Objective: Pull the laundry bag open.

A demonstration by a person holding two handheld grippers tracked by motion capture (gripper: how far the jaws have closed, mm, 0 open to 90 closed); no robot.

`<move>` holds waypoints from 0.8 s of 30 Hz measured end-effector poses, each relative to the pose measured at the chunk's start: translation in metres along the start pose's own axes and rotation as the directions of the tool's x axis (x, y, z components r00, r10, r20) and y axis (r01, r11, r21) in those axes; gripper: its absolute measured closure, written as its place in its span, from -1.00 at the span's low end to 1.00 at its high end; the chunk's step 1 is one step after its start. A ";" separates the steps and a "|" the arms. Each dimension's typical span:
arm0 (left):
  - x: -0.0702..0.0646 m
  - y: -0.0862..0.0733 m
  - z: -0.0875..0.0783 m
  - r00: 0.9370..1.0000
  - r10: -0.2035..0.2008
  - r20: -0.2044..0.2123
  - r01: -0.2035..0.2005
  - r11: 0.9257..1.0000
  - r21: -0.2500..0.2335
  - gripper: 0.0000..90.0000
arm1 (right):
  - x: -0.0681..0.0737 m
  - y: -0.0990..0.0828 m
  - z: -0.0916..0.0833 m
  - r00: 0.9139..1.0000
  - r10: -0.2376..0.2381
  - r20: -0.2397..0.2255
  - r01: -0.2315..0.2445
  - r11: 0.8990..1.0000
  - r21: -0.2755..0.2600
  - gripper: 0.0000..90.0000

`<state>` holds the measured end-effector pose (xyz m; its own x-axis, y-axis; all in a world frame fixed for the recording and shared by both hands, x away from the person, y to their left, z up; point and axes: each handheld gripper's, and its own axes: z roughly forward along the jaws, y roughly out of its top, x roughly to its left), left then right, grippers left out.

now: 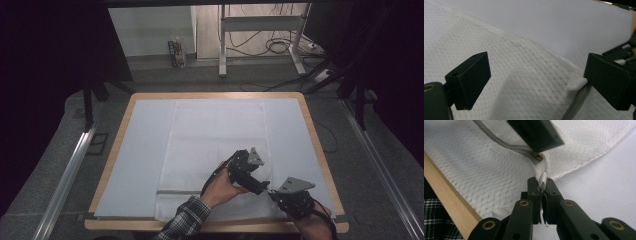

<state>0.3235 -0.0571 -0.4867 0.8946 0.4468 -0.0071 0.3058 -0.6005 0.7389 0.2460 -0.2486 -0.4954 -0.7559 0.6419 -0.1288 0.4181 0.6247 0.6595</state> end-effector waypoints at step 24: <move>0.010 -0.019 -0.014 0.927 -0.120 0.355 0.128 0.992 0.003 0.62 | 0.004 0.001 0.000 0.998 -0.055 0.033 0.055 0.998 0.008 0.88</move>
<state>0.3224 -0.0320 -0.4910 0.9083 0.2513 -0.3345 0.4183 -0.5406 0.7299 0.2432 -0.2456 -0.4958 -0.7606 0.6209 -0.1897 0.3801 0.6628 0.6452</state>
